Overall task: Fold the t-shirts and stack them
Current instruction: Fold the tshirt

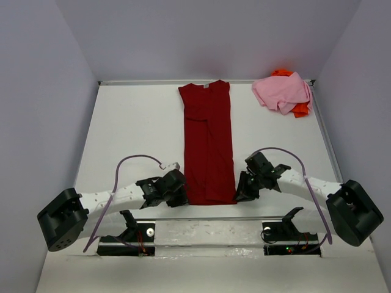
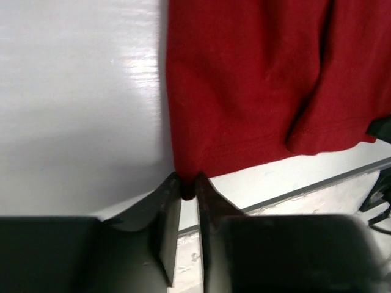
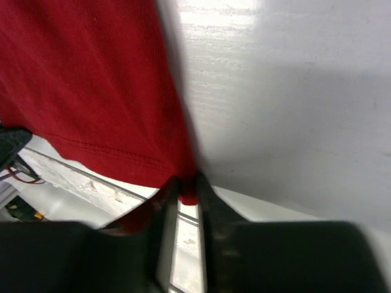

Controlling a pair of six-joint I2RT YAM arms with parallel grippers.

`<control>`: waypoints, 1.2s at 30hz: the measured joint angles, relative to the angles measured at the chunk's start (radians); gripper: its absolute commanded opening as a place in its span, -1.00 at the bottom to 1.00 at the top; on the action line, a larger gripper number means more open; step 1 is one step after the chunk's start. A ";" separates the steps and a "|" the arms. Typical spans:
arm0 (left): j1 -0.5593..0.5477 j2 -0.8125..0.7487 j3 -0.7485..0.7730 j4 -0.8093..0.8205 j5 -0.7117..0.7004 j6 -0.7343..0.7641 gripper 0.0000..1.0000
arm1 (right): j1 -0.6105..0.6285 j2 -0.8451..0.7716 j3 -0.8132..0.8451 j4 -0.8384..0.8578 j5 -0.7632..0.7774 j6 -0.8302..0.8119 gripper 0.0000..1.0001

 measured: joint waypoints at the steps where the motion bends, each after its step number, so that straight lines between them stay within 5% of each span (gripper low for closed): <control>1: 0.000 0.002 0.000 -0.006 -0.003 0.002 -0.92 | 0.000 0.003 0.000 0.000 0.004 -0.002 -0.78; 3: 0.000 0.009 0.000 -0.006 -0.006 -0.002 -1.00 | 0.000 0.008 0.000 0.000 0.008 -0.005 -1.00; 13: 0.000 0.050 0.068 -0.073 -0.039 0.033 -1.00 | 0.001 0.000 0.034 -0.026 0.008 -0.015 -1.00; 20: 0.022 0.053 0.252 -0.175 -0.120 0.104 -1.00 | 0.005 -0.012 0.238 -0.080 0.032 -0.042 -1.00; 36: 0.312 0.269 0.612 -0.204 -0.188 0.407 -1.00 | -0.062 0.219 0.622 -0.123 0.165 -0.200 -1.00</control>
